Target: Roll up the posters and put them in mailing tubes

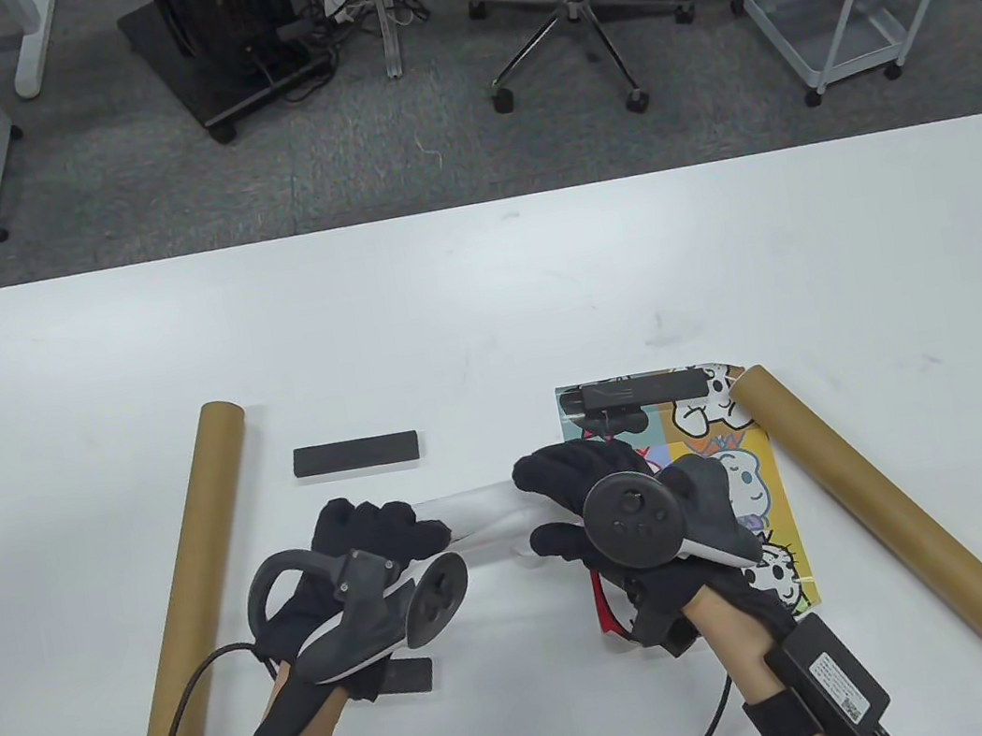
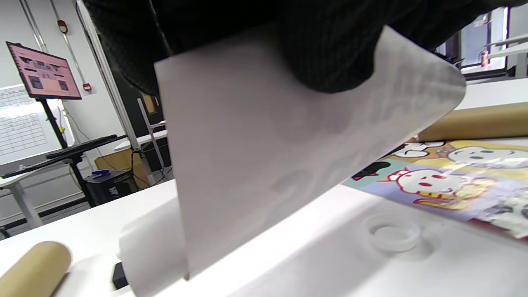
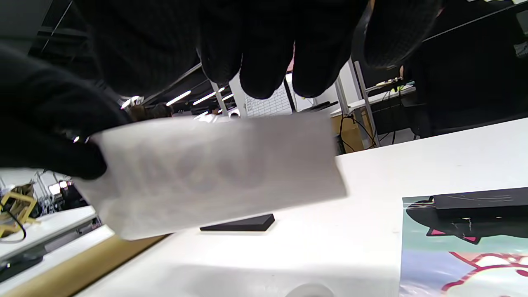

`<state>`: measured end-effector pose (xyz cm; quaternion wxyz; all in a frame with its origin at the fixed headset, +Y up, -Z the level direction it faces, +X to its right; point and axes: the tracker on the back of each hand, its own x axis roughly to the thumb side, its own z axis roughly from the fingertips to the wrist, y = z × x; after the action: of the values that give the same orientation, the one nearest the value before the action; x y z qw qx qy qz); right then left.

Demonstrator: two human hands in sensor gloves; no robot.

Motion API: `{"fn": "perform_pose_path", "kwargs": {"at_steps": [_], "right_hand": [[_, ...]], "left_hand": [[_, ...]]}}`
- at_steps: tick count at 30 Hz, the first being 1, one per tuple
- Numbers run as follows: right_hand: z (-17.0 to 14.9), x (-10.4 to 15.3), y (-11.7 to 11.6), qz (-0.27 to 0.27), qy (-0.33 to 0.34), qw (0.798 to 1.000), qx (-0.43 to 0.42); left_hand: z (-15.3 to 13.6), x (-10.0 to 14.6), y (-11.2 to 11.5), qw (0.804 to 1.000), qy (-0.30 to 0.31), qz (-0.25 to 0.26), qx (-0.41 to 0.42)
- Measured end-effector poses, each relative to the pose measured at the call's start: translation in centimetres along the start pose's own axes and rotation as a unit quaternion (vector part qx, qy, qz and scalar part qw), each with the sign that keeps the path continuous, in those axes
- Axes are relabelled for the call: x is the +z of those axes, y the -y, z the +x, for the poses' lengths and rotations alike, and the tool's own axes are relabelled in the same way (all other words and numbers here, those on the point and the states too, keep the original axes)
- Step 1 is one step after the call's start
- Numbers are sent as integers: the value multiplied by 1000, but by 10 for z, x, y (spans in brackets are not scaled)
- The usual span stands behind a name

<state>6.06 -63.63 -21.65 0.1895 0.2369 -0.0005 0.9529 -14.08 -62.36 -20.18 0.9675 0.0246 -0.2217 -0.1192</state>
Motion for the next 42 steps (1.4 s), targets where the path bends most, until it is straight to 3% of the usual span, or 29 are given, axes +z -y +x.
{"fn": "perform_pose_path", "kwargs": {"at_steps": [5,8,17,21,28,32,37,42], "right_hand": [[-4,-5,-16,10,-1,1000,28],[-10,-4,-27,-17,-6,998,54],[-19,1,-31,-23,-19,996,80],[-17,3,-33,-30,-15,995,93],[-4,7,-34,-55,5,990,127],[-2,11,-30,-70,5,989,133],[-3,15,-30,-82,16,989,119],[1,14,-31,-81,15,988,127]], "left_hand": [[9,-8,-1,1000,-4,20,-5],[9,-15,3,1000,-6,28,4],[9,-23,25,995,-9,74,72],[8,-19,32,994,-2,64,86],[8,-8,33,996,-4,69,51],[9,-4,31,996,-21,88,-11],[5,0,31,996,-28,87,18],[14,0,32,995,-23,95,-11]]}}
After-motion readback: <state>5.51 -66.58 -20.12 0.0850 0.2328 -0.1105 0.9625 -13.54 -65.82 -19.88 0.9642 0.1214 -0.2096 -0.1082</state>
